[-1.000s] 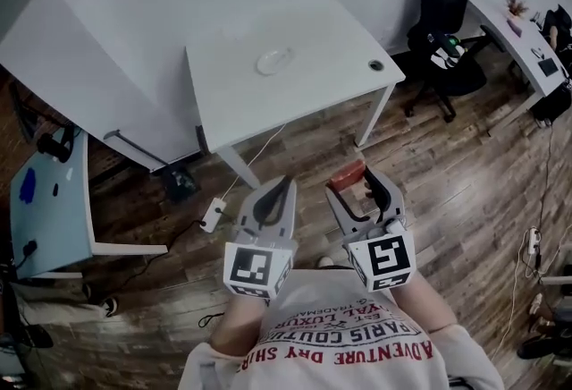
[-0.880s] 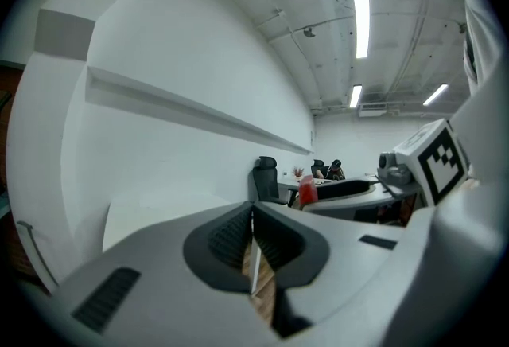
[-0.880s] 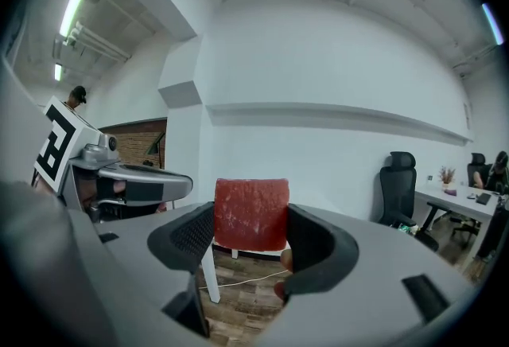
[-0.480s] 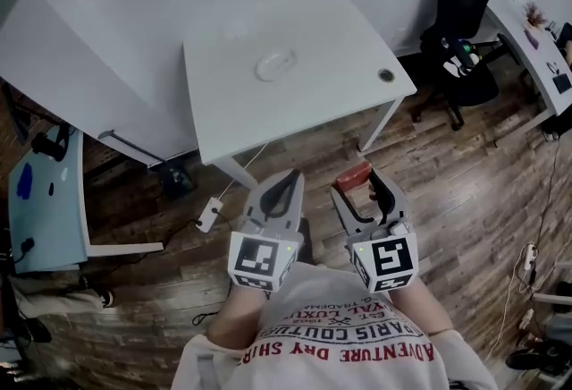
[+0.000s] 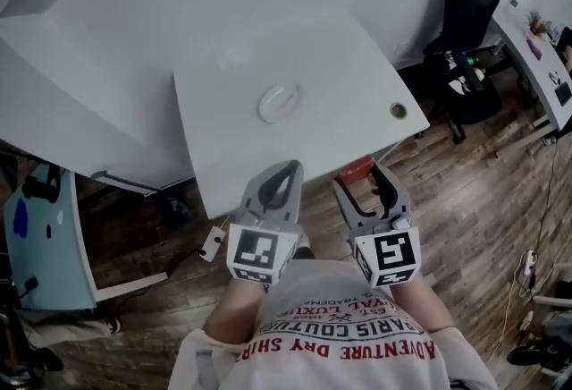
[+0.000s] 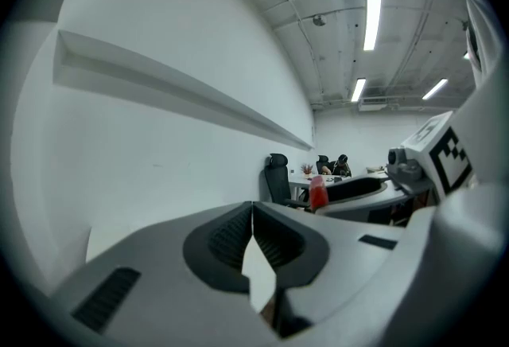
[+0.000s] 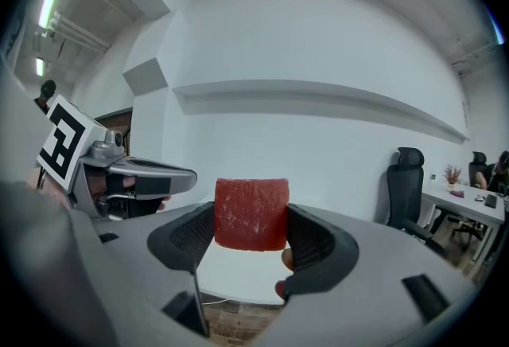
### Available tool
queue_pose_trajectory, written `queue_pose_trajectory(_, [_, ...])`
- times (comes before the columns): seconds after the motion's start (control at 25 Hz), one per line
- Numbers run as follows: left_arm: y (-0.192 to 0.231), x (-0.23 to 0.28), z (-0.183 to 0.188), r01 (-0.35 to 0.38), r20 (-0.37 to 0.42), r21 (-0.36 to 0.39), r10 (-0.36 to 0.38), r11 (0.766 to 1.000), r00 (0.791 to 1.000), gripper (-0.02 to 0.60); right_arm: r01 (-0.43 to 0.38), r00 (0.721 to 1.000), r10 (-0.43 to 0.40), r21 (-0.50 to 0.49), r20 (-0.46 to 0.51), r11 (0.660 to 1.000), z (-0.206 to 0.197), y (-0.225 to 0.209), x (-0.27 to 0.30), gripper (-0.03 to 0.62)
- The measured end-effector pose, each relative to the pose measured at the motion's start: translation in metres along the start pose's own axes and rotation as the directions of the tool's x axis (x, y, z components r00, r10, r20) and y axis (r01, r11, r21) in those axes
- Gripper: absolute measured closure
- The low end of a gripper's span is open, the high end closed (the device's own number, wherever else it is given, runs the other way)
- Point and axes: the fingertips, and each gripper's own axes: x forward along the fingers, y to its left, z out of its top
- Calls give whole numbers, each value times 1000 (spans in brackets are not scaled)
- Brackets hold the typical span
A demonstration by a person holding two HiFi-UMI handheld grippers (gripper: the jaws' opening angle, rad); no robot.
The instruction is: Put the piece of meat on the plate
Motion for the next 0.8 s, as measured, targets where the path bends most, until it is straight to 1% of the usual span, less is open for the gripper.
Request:
queue_pose_trajectory(0.12, [32, 22, 2, 2, -4, 3, -2, 1000, 1000, 574, 5, 1000, -5, 11, -14, 1000, 8, -6, 39, 304])
queue_pose_trajectory(0.24, [60, 37, 0, -12, -17, -10, 11, 1000, 1000, 574, -5, 1000, 5, 14, -22, 1000, 15, -7, 71, 304])
queue_pose_trajectory(0.44, [88, 64, -6, -37, -42, -29, 36, 999, 998, 574, -43, 998, 43, 18, -37, 999, 19, -16, 114, 304])
queue_pose_trajectory(0.64, [110, 91, -9, -102, -55, -40, 99, 994, 994, 574, -109, 992, 109, 10, -61, 994, 16, -31, 156, 304])
queue_pose_trajectory(0.8, [130, 116, -6, -189, -67, -50, 185, 981, 980, 574, -188, 980, 188, -5, -61, 982, 22, -47, 194, 304])
